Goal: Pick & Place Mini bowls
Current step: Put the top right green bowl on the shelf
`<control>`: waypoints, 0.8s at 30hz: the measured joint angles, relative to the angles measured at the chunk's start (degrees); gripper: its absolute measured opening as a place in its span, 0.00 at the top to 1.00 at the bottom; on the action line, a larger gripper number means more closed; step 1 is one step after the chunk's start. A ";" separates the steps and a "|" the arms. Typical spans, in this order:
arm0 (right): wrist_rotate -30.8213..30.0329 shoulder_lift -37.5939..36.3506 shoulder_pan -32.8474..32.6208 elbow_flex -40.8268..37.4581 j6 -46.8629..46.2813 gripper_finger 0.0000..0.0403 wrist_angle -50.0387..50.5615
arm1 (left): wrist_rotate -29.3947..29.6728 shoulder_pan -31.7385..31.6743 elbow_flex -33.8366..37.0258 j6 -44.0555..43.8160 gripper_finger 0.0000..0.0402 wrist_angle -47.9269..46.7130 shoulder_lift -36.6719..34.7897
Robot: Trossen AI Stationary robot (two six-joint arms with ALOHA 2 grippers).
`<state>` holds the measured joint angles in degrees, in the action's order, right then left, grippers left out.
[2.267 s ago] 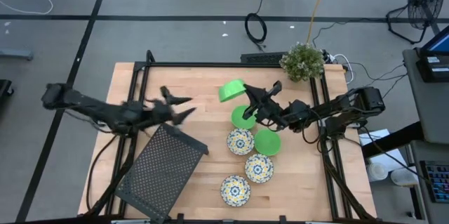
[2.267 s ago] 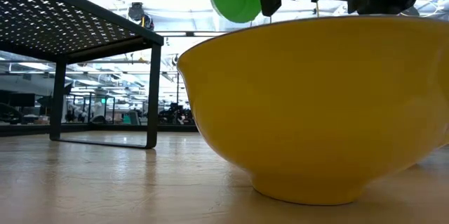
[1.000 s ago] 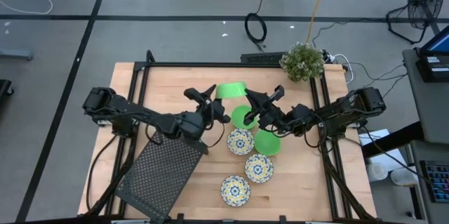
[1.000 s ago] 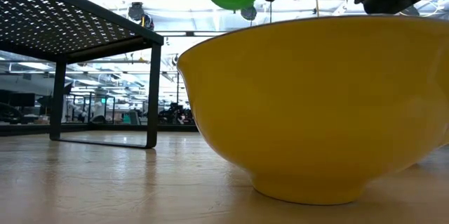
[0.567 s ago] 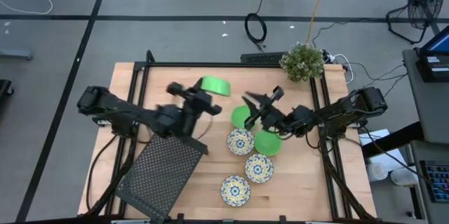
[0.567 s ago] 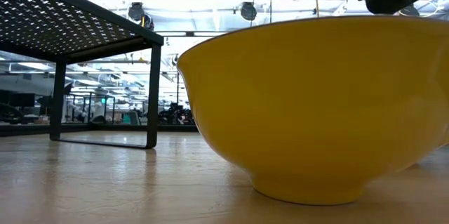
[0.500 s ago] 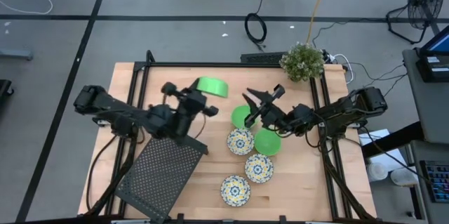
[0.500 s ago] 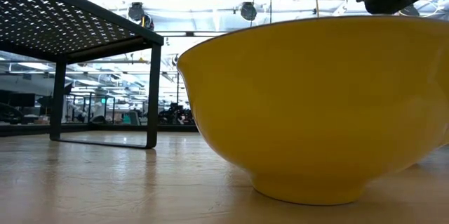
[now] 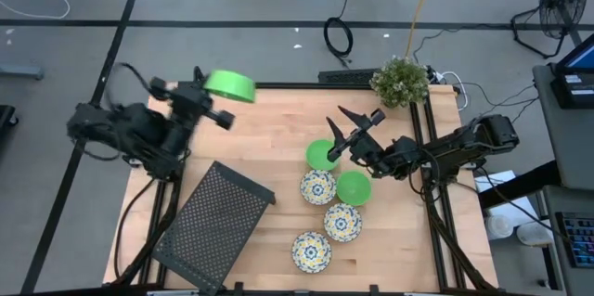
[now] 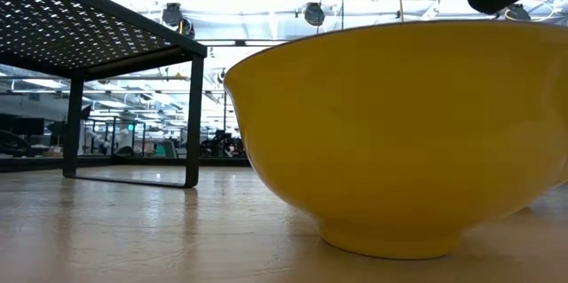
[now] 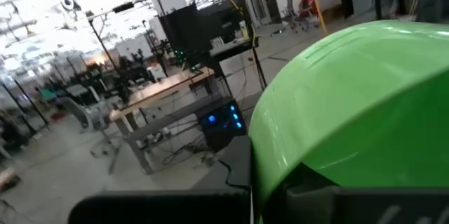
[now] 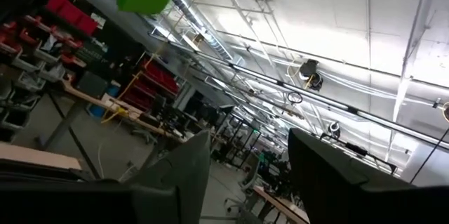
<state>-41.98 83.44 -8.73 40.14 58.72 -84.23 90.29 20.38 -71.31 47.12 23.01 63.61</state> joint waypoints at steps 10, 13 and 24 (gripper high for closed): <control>0.02 -0.02 -0.02 -0.01 0.00 0.55 0.56 | -0.38 7.47 1.77 -24.09 1.00 -17.08 -14.86; 0.05 -0.02 -0.02 -0.01 0.00 0.55 0.48 | -0.42 14.43 1.79 -30.15 1.00 -17.06 -16.00; 0.77 -0.02 0.00 0.00 -1.14 0.55 0.01 | -30.78 31.78 1.84 -48.40 1.00 -39.20 -15.56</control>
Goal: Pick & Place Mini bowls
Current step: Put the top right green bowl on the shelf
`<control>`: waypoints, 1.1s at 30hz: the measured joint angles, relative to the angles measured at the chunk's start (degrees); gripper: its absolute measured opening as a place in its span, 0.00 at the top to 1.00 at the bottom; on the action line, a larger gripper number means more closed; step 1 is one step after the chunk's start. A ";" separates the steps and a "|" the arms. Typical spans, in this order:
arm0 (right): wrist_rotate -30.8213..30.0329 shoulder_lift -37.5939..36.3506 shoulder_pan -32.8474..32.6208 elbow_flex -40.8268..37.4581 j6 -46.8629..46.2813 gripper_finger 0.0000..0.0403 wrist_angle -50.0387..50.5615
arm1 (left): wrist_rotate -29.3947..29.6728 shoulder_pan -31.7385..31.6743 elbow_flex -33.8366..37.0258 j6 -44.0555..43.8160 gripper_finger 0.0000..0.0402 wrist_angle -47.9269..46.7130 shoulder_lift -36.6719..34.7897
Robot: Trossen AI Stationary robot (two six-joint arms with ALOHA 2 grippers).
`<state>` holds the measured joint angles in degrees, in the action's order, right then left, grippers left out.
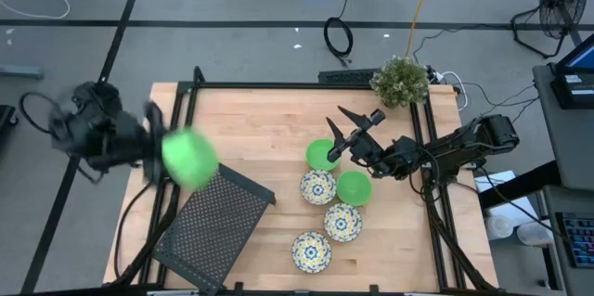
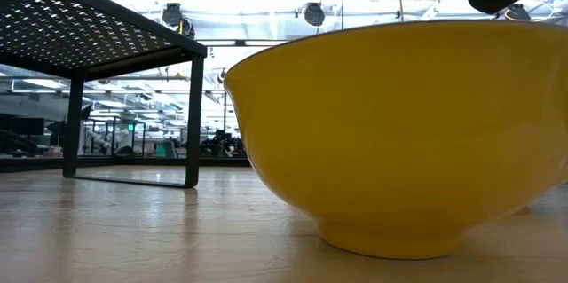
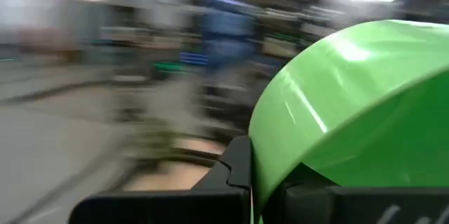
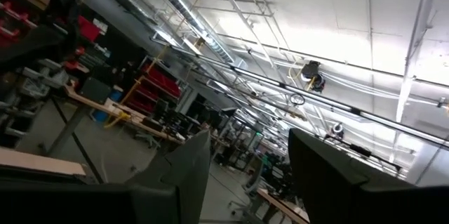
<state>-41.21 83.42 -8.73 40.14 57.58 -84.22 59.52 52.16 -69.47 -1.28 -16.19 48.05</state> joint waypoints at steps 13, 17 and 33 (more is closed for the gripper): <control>2.33 0.02 0.02 0.00 -2.88 0.55 0.06 | -39.81 -17.38 -14.45 -57.39 1.00 -49.62 13.99; 1.97 0.02 0.01 0.00 -2.90 0.55 0.57 | -50.71 -20.62 -19.06 -74.71 1.00 -64.97 20.04; -1.18 0.02 -0.04 0.00 -2.90 0.55 1.92 | -79.96 -9.14 -19.17 -95.66 1.00 -64.13 42.53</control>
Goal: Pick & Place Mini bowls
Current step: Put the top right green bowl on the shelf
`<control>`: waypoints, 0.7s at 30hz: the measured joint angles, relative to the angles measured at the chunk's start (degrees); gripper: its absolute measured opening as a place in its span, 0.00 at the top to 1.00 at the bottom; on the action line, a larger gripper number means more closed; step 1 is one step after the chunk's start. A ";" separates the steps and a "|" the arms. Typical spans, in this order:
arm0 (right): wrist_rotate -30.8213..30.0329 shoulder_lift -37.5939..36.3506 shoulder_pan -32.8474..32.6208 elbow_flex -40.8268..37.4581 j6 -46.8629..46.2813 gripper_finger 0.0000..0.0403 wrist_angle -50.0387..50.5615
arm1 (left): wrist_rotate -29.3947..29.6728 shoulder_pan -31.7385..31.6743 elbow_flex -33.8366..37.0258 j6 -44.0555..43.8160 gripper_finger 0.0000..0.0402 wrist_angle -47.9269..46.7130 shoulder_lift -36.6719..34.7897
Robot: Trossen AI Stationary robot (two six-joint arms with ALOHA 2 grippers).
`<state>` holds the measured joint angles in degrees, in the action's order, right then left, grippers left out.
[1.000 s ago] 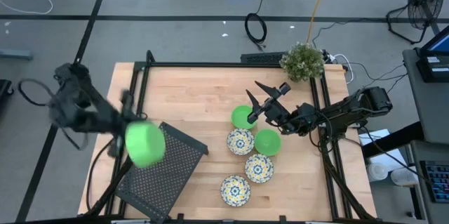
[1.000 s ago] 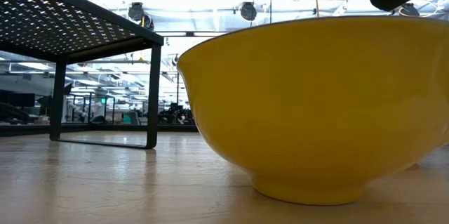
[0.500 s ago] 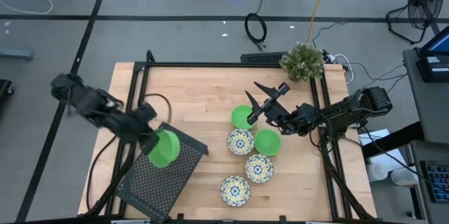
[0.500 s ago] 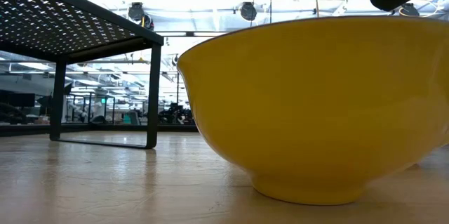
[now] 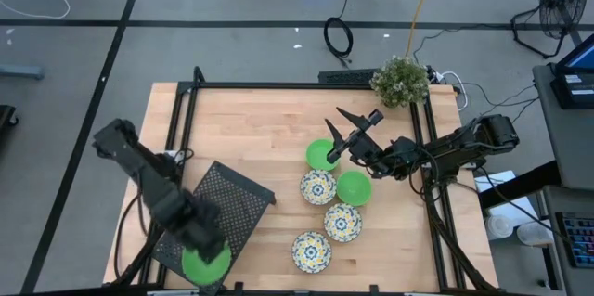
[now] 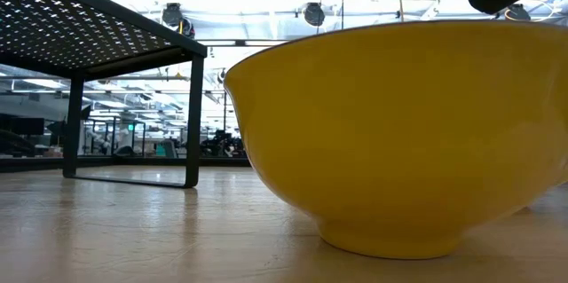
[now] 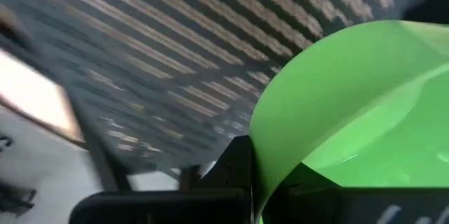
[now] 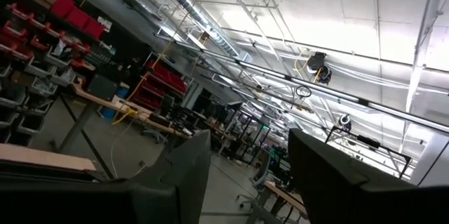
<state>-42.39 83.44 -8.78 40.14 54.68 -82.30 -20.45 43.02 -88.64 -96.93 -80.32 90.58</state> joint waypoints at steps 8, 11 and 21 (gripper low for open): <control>0.50 -0.54 0.00 0.00 0.04 0.55 -0.51 | 6.27 8.82 0.02 -12.64 1.00 5.76 2.15; 0.58 -1.21 0.00 0.00 0.00 0.55 -0.40 | 7.29 11.32 0.02 -18.44 1.00 5.02 2.00; 1.34 -2.01 0.04 0.00 0.26 0.55 -0.50 | 9.72 14.47 0.79 -28.80 1.00 1.58 2.06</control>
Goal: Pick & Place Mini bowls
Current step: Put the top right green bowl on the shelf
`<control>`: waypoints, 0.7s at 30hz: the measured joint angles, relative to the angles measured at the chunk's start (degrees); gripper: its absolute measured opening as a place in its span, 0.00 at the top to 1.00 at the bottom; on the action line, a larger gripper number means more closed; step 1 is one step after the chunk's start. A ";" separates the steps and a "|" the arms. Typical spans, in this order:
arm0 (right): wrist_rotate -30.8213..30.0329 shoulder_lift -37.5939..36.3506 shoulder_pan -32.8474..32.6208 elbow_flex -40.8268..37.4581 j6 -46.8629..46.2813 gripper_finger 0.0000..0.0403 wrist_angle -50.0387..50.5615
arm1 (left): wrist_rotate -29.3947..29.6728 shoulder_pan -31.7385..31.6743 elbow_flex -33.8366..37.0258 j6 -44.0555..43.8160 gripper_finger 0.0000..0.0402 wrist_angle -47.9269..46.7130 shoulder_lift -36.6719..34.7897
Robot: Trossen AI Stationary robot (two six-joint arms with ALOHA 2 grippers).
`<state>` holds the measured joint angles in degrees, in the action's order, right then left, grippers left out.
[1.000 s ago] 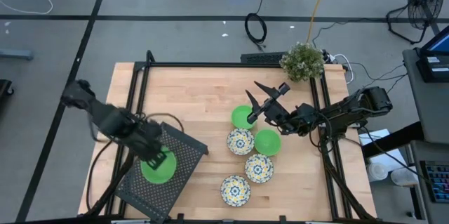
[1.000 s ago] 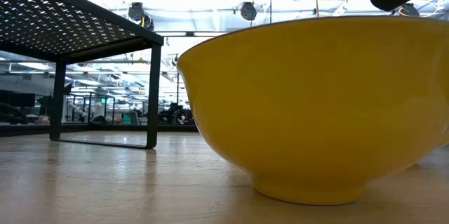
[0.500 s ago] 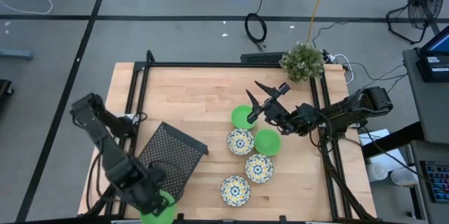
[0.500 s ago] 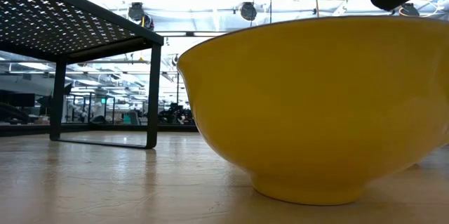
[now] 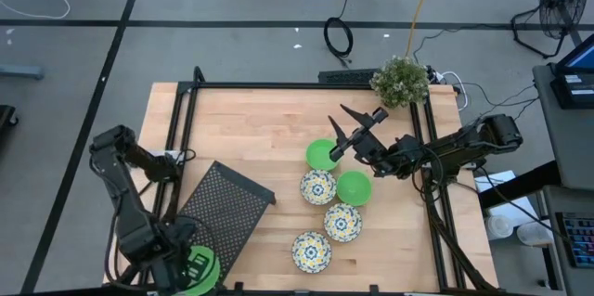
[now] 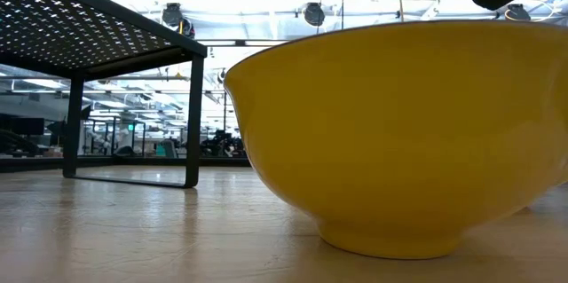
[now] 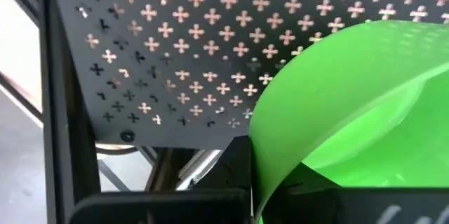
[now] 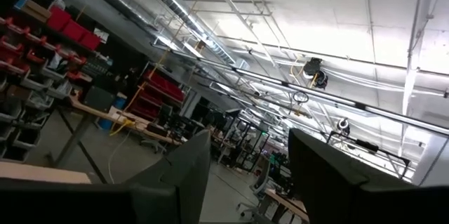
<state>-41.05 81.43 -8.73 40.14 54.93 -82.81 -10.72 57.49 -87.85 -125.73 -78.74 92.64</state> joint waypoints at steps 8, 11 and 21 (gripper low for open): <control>0.82 -0.02 0.00 0.00 -0.11 0.55 -0.07 | -1.01 -0.94 1.86 -1.18 0.98 -0.02 -0.08; 0.82 -0.02 0.00 0.00 -0.08 0.55 -0.07 | -2.97 -1.41 2.88 -1.48 0.97 -0.02 -0.13; 0.76 -0.02 0.00 0.00 -0.12 0.55 -0.07 | -3.17 -1.60 3.01 0.72 0.93 -0.90 -0.13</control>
<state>-40.29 81.41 -8.73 40.14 54.82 -82.87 -13.89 55.90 -84.84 -125.01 -79.64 92.51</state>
